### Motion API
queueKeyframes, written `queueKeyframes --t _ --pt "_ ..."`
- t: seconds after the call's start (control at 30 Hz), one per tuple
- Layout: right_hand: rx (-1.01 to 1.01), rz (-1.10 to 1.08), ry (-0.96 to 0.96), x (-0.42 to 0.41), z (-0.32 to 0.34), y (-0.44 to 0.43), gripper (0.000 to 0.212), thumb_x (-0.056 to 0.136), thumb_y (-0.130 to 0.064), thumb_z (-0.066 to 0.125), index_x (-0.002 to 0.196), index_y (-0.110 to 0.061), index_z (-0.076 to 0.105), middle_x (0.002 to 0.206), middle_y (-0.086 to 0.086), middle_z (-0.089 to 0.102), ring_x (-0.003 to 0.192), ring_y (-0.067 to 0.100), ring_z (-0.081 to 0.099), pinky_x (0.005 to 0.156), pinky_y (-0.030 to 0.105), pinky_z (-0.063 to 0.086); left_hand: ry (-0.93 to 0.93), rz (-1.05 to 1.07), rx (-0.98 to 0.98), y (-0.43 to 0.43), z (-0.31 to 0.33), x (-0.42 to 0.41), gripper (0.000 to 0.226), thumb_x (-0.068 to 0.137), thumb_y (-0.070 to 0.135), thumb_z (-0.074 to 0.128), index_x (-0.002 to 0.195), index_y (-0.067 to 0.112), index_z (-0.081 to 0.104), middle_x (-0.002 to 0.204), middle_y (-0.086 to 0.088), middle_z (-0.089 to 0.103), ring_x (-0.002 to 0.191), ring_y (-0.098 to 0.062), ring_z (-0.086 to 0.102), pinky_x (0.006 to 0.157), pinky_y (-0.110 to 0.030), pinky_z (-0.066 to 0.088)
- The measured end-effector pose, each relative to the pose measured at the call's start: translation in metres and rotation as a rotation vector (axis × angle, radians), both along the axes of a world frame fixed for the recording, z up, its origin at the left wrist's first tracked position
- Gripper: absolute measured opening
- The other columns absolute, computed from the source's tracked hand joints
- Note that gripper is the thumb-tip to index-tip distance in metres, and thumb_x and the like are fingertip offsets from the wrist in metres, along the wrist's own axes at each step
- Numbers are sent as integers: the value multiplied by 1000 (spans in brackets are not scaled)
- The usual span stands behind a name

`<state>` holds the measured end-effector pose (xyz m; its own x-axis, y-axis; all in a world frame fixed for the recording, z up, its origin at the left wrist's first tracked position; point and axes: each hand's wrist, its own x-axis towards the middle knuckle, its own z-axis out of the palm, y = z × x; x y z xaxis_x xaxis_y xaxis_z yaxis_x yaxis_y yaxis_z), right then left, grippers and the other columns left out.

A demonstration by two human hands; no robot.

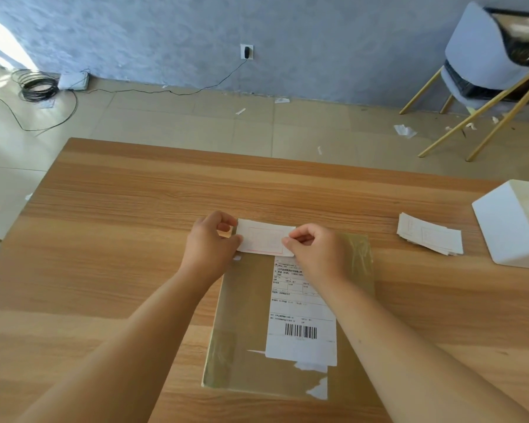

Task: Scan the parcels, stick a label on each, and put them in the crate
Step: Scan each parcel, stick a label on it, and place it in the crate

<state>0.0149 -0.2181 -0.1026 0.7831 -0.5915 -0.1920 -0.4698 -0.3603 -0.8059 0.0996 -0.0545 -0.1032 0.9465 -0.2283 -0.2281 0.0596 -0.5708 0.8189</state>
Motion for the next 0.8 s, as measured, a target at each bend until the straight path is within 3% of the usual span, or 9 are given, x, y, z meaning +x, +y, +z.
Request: queueKeyframes --t 0.13,0.27,0.33,0.4,0.47,0.57,0.67,0.8 --pt "-60 34 -2 2 -3 -1 14 77 -22 75 70 -27 64 64 -17 61 57 -8 55 54 2 38 7 -21 15 -2 -2 4 21 79 7 64 85 26 58 104 -3 51 70 -21 65 41 -6 41" --pt "-150 120 38 6 -5 -2 12 79 -20 70 72 -25 61 73 -12 62 65 2 58 53 10 40 -16 -62 83 -3 -3 3 23 83 9 60 95 29 62 104 -2 46 61 -7 60 59 -23 56" --pt "-216 153 78 7 -5 -3 11 79 -24 69 74 -26 60 81 -12 59 68 9 59 57 22 44 -58 -102 151 -3 -5 3 26 86 13 59 105 30 64 106 -1 44 65 2 53 64 -22 52" --pt "-303 164 131 7 -4 -6 9 79 -32 69 79 -30 60 88 -13 52 68 12 56 56 20 37 -92 -139 192 -1 -6 3 29 88 17 58 113 31 64 106 0 42 69 6 45 68 -20 42" --pt "-369 181 170 5 -3 -7 18 81 -39 66 98 -37 62 99 -10 46 74 14 53 57 20 35 -121 -172 223 0 -8 1 31 91 21 56 120 29 62 103 2 41 71 1 45 74 -21 37" --pt "-470 304 189 -2 -5 -2 39 89 -46 56 128 -45 52 121 -5 37 95 16 49 73 27 42 -140 -225 256 5 -11 -6 36 94 27 52 129 30 55 106 4 44 85 -11 49 77 -23 37" --pt "-494 357 210 -8 -10 4 38 96 -42 47 133 -41 50 137 -1 32 122 20 35 87 31 40 -139 -230 217 11 -15 -11 39 94 29 51 133 30 51 116 3 53 100 -16 54 82 -23 38" --pt "-479 293 180 -17 -9 -6 34 96 -34 49 130 -33 57 140 1 38 127 24 32 103 34 29 -104 -197 175 10 -14 -13 39 95 27 48 134 30 49 124 3 55 107 -16 54 84 -21 35"
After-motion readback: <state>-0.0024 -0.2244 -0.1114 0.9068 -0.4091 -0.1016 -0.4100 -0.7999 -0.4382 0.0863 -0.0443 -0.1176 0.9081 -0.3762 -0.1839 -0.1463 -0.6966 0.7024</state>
